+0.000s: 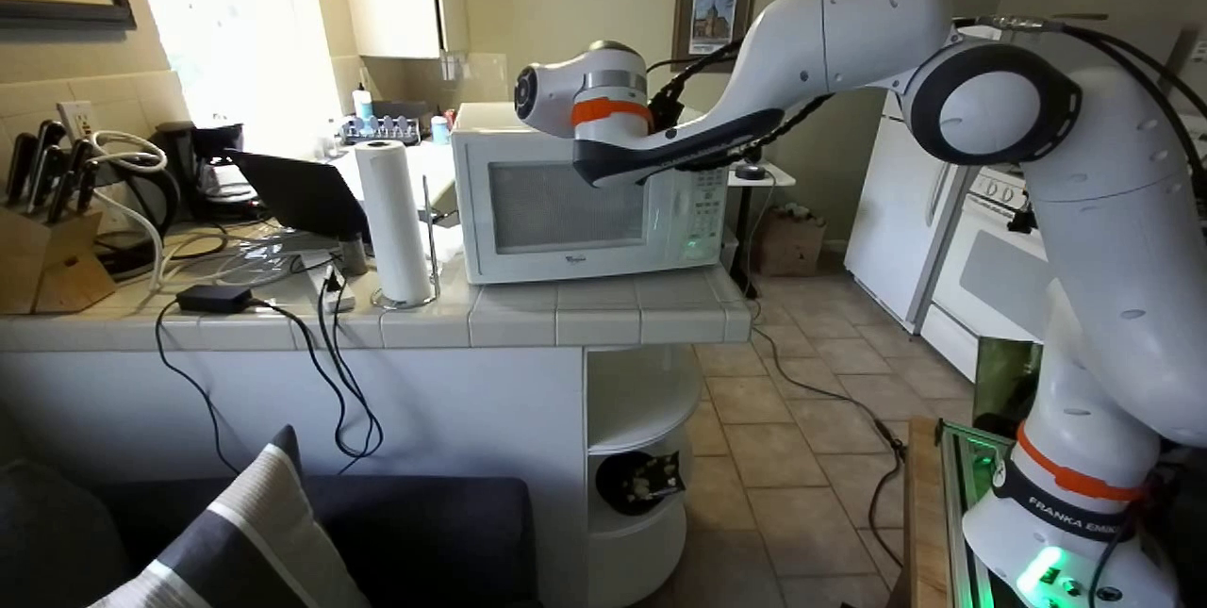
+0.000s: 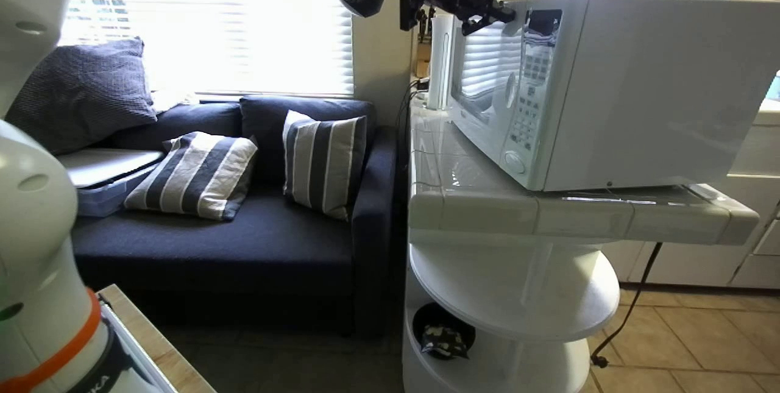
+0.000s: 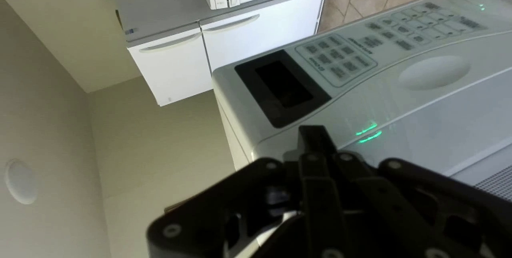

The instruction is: Close the microwave door.

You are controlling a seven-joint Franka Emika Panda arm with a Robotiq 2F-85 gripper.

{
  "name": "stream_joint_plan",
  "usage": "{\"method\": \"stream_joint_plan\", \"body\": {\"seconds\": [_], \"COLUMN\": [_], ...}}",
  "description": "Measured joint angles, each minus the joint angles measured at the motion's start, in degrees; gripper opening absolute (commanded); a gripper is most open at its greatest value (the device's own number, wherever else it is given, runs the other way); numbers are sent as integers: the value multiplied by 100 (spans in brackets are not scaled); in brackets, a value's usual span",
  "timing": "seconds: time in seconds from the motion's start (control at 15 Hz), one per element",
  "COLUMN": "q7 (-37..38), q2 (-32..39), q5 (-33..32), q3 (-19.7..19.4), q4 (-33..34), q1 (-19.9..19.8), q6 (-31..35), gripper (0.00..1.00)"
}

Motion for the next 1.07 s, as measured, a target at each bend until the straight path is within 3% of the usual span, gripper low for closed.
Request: {"method": "stream_joint_plan", "body": {"seconds": [0.27,0.53,1.07], "q7": [-70,-592,-1923], "q2": [-30,-315,-1024], "q5": [9,300,1677], "q3": [98,400,834], "q4": [16,44,312], "q1": [-51,-165,-179], "q6": [44,500,1079], "gripper": [0,0,0]}}
